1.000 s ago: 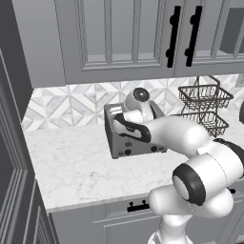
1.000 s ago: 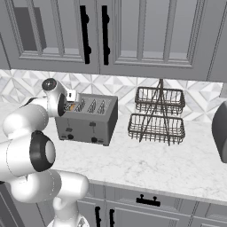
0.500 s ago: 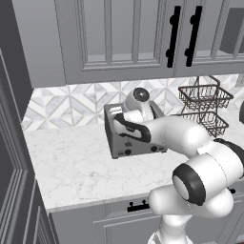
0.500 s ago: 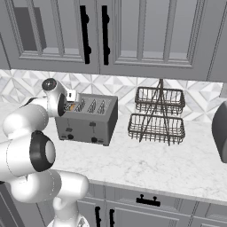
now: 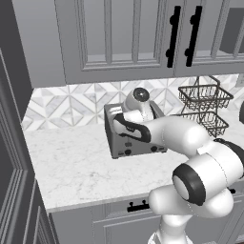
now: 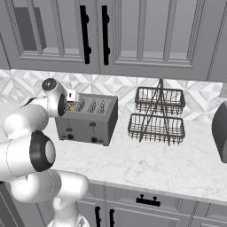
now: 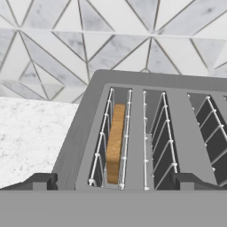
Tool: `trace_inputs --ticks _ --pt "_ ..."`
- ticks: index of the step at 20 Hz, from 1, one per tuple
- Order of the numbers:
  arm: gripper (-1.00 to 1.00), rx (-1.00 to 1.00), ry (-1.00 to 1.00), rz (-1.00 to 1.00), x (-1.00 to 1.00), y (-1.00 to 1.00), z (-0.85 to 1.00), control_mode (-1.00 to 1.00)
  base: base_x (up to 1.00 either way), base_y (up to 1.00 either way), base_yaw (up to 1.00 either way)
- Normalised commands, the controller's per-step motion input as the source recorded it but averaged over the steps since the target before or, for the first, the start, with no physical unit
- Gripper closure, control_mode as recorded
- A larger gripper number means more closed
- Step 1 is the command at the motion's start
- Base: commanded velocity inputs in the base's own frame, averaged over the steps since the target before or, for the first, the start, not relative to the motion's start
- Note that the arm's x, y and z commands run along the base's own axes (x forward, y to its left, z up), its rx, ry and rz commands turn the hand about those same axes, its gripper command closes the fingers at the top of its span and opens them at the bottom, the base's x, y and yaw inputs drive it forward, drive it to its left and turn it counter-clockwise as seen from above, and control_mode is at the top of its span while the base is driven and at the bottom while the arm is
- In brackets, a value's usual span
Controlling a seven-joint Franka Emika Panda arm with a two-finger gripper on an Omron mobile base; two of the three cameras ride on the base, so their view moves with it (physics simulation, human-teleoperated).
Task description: Start the toaster. Once the lever pops up, take the bread to the plate on the dining counter.
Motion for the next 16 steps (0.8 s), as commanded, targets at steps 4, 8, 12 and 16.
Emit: trace_inputs --ticks 4,8,12,16 --pt "-1.00 0.00 0.00 0.00 0.00 0.00 0.00 -1.00 0.00 0.00 0.00" --pt "-1.00 0.00 0.00 0.00 0.00 0.00 0.00 -1.00 0.00 0.00 0.00" --pt "-1.00 0.00 0.00 0.00 0.00 0.00 0.00 -1.00 0.00 0.00 0.00" --pt "-1.00 0.00 0.00 0.00 0.00 0.00 0.00 -1.00 0.00 0.00 0.00"
